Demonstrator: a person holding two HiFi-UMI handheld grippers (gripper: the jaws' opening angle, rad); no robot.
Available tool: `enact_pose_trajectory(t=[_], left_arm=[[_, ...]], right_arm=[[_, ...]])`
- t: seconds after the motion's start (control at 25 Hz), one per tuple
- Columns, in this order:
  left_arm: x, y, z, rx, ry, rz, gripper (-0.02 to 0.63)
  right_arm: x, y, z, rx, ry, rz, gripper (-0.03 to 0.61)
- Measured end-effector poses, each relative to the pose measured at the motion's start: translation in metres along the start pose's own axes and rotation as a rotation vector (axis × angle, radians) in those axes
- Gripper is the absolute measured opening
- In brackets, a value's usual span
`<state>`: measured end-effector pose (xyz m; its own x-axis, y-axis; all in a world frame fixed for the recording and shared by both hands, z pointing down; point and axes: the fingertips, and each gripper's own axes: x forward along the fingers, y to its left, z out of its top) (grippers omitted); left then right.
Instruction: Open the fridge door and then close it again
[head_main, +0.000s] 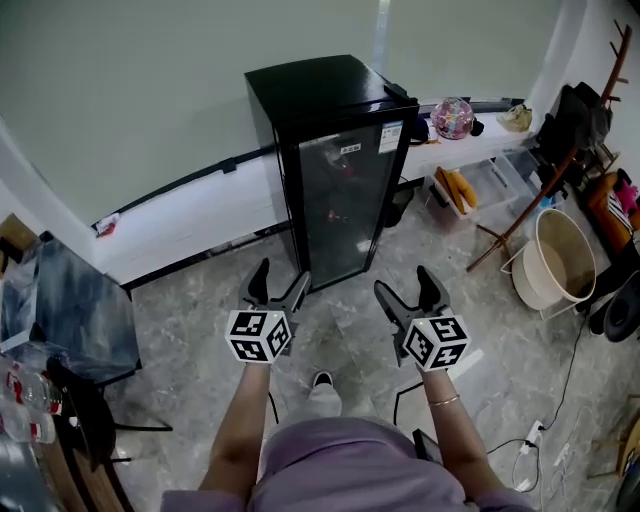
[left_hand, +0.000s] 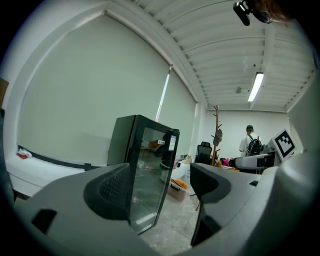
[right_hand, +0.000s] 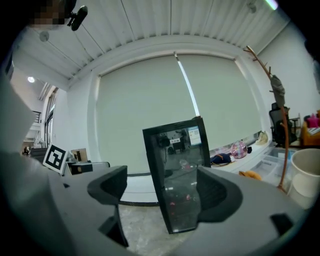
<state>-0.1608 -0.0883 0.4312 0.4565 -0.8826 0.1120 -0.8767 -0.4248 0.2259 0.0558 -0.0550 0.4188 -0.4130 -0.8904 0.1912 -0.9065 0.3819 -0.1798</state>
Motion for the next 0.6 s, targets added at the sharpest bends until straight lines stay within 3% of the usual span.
enact_pose_trajectory(t=[0.28, 0.6], left_arm=[[0.055, 0.044, 0.017, 0.002, 0.010, -0.023, 0.359], [0.108, 0.078, 0.022, 0.001, 0.020, 0.003, 0.359]], right_arm=[[0.076, -0.002, 0.015, -0.020, 0.013, 0.007, 0.426], [0.161, 0.001, 0.022, -0.029, 0.028, 0.100, 0.422]])
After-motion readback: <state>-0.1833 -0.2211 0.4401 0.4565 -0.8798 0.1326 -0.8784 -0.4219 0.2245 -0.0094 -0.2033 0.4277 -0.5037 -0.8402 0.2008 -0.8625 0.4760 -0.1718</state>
